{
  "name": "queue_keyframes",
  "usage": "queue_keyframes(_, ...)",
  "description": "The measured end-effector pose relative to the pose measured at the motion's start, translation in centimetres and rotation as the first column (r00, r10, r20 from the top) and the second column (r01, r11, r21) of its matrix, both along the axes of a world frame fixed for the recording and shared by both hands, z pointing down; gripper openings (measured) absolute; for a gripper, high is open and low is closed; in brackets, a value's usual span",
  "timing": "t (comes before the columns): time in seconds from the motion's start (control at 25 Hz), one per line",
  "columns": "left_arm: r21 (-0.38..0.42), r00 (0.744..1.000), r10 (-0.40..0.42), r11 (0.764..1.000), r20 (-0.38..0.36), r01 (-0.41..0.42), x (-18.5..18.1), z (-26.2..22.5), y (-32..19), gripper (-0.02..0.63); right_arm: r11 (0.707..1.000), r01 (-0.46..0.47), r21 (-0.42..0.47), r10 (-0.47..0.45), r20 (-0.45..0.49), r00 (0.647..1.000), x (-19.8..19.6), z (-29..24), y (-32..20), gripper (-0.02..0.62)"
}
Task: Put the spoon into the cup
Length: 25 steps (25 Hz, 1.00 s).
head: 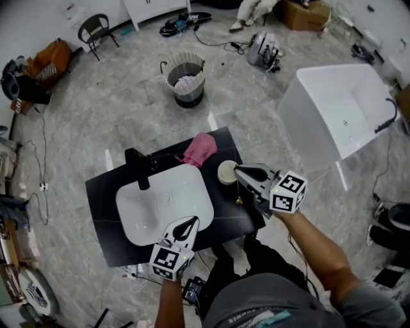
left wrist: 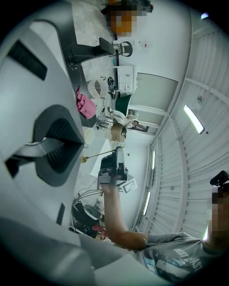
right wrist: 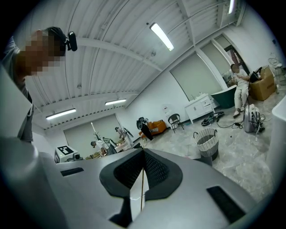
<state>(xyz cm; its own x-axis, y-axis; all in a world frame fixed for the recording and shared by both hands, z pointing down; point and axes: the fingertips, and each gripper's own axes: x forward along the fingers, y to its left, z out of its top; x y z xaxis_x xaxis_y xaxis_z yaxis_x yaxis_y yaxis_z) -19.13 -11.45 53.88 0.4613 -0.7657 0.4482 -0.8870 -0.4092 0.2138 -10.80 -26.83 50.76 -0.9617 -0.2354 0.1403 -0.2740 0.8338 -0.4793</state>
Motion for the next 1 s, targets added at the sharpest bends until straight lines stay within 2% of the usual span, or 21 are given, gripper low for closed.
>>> queue_keyframes(0.56, 0.006, 1.000, -0.001, 1.000, 0.010, 0.001, -1.1, -0.4, -0.2, 0.003, 1.000, -0.006, 0.020, 0.006, 0.004, 1.000, -0.2, -0.6, -0.4, 0.032)
queue_keyframes(1.0, -0.044, 1.000, 0.018, 0.999, -0.015, -0.018, -1.3, 1.7, -0.7, 0.003, 0.999, -0.048, -0.018, 0.048, -0.018, 0.999, 0.1, 2.2, -1.8, 0.032)
